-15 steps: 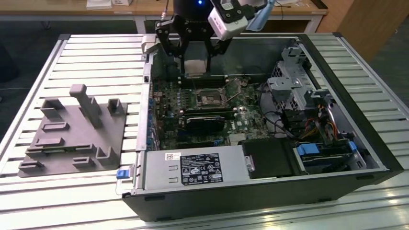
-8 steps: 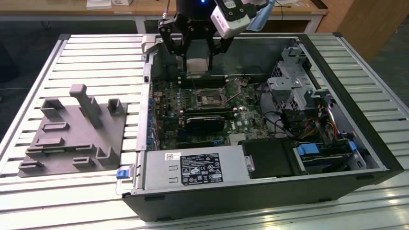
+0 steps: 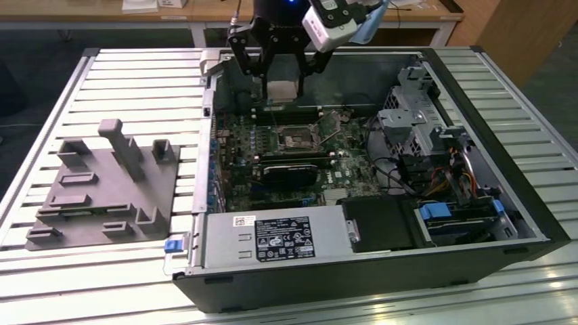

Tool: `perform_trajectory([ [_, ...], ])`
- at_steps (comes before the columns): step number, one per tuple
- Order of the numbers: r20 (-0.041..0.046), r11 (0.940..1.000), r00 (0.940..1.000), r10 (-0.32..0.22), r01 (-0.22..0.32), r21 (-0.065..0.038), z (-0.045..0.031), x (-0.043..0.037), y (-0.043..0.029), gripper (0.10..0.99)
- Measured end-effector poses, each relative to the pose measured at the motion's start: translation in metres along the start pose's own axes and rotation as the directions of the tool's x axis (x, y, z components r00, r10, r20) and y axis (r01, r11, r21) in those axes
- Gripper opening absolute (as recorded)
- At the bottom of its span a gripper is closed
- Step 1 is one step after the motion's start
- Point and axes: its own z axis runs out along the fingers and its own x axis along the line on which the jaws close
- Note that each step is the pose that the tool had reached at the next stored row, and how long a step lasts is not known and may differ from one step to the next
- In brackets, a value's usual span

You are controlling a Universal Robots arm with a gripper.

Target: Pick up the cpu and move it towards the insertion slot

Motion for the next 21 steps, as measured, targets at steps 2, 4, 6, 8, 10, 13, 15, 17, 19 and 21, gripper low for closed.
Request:
perform_trajectory([
  [2,0.0001,1.0000,1.0000,0.000,0.000,0.000,0.0000,-0.0013,0.0011,0.545],
  [4,0.0001,1.0000,1.0000,0.000,0.000,0.000,0.0001,-0.0027,0.0024,0.545],
  [6,0.0000,1.0000,1.0000,0.000,0.000,0.000,0.0000,-0.0040,0.0038,0.545],
  [8,0.0001,1.0000,1.0000,0.000,0.000,0.000,0.0001,-0.0052,0.0052,0.545],
  [10,0.0000,1.0000,1.0000,0.000,0.000,0.000,0.0001,-0.0065,0.0068,0.545],
  [13,0.0001,1.0000,1.0000,0.000,0.000,0.000,0.0001,-0.0084,0.0089,0.545],
  [15,0.0001,1.0000,1.0000,0.000,0.000,0.000,0.0001,-0.0096,0.0103,0.545],
  [17,0.0000,1.0000,1.0000,0.000,0.000,0.000,0.0001,-0.0108,0.0117,0.545],
  [19,0.0001,1.0000,1.0000,0.000,0.000,0.000,0.0002,-0.0121,0.0132,0.545],
  [21,0.0001,1.0000,1.0000,0.000,0.000,0.000,0.0002,-0.0132,0.0146,0.545],
])
